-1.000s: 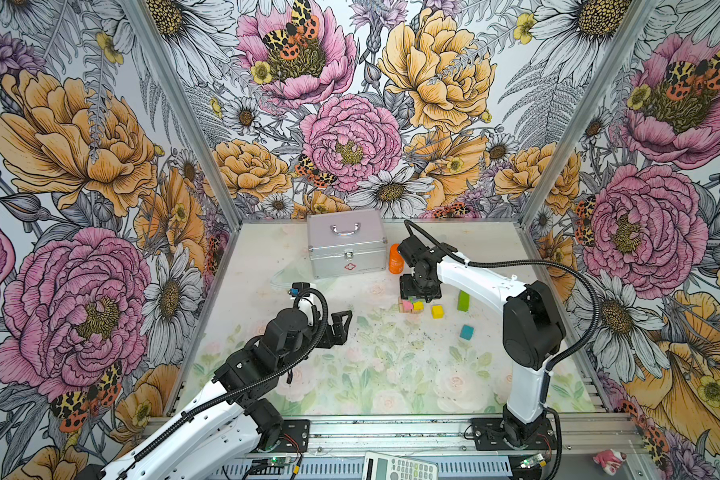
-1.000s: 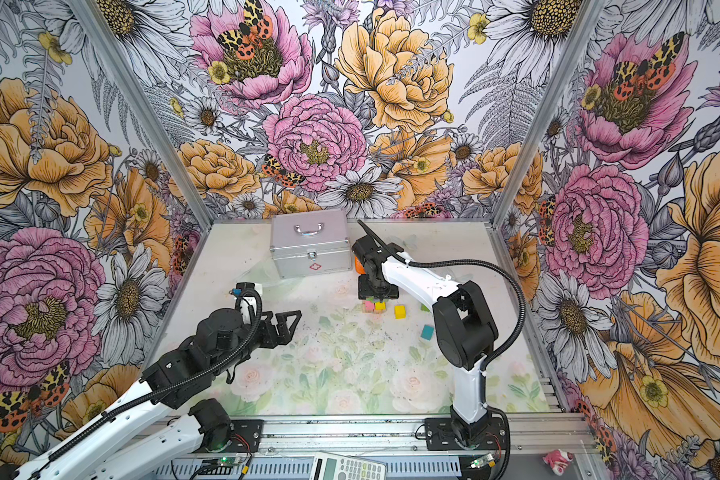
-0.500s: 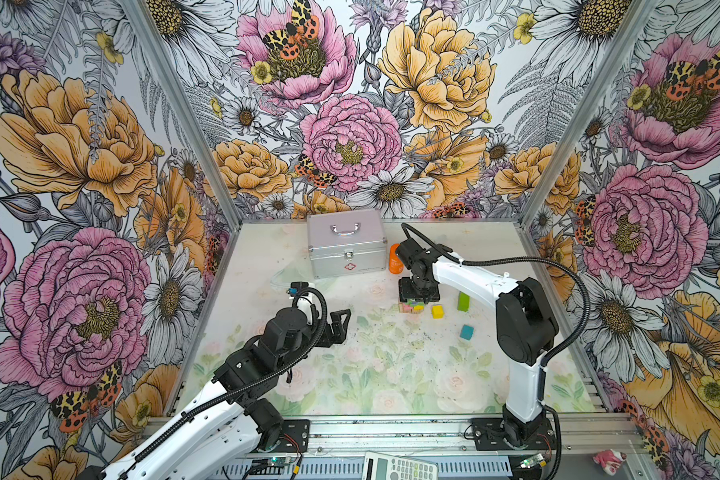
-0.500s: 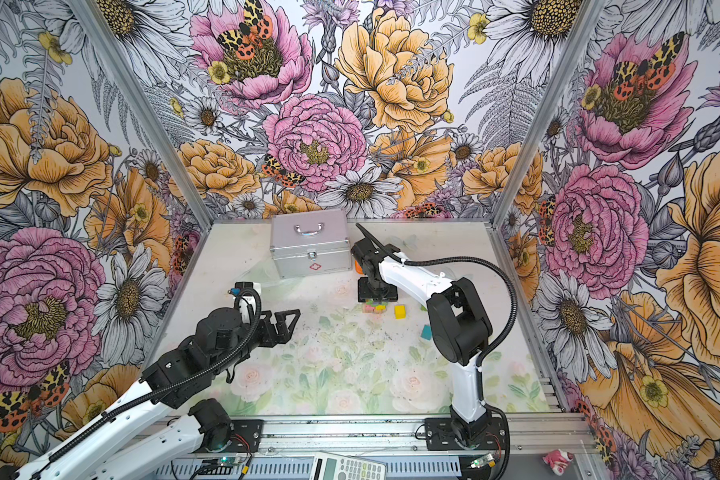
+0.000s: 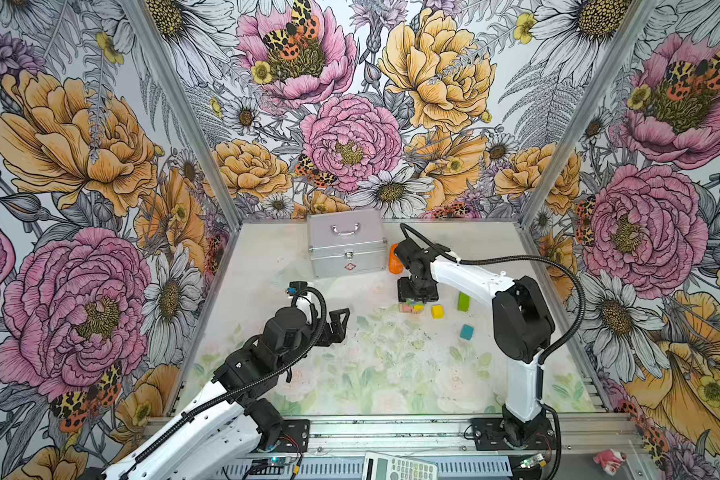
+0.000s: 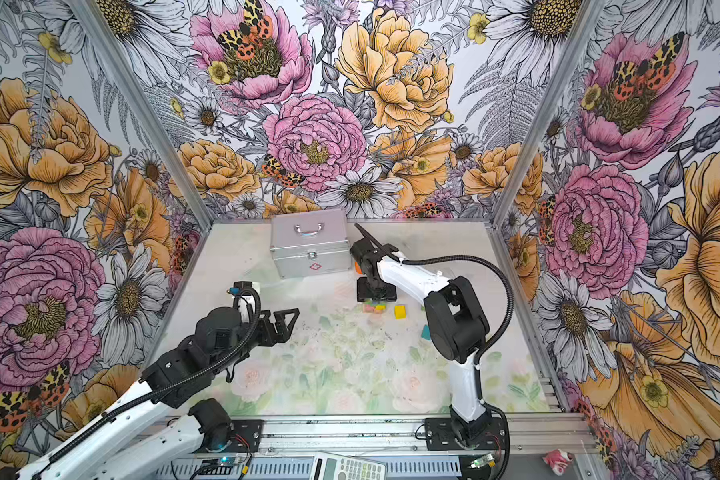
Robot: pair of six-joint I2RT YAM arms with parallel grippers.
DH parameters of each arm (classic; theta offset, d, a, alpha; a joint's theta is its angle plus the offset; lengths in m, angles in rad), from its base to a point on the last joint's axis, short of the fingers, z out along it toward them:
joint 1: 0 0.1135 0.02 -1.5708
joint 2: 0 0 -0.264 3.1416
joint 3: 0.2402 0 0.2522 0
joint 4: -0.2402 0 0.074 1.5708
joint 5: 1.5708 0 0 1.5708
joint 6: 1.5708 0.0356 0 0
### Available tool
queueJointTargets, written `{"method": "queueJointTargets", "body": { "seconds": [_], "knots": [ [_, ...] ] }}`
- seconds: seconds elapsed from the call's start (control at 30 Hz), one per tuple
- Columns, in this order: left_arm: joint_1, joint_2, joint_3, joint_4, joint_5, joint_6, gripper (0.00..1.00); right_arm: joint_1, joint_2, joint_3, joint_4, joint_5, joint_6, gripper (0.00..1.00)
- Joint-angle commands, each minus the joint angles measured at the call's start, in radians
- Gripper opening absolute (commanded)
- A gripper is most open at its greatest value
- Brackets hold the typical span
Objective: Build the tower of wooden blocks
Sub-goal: 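Carry the owl block over the stack and lower it beside the yellow bar, then set the owl block against the stack, open and raise the right gripper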
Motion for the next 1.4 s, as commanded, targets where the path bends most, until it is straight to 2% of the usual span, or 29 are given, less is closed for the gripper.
{"method": "queueJointTargets", "body": {
  "seconds": [0.0, 0.3, 0.5, 0.87, 1.13, 1.37],
  "knots": [
    [0.01, -0.006, 0.023, -0.008, -0.006, 0.022, 0.99, -0.005, 0.018, 0.028, -0.001, -0.007, -0.014, 0.59],
    [0.017, -0.004, 0.022, -0.008, -0.001, 0.023, 0.99, -0.005, 0.035, 0.041, -0.001, -0.011, -0.016, 0.61],
    [0.021, -0.003, 0.019, -0.008, 0.001, 0.021, 0.99, -0.005, 0.035, 0.042, -0.001, -0.008, -0.016, 0.73],
    [0.025, 0.007, 0.027, -0.006, 0.007, 0.022, 0.99, -0.005, -0.01, 0.034, -0.002, 0.005, -0.033, 0.82],
    [0.027, 0.001, 0.032, -0.006, -0.015, 0.025, 0.99, -0.005, -0.086, 0.053, 0.0, 0.045, -0.037, 0.85],
    [0.024, 0.025, 0.058, -0.002, -0.01, 0.023, 0.99, -0.011, -0.243, 0.017, -0.001, 0.114, -0.03, 0.85]
  ]
}}
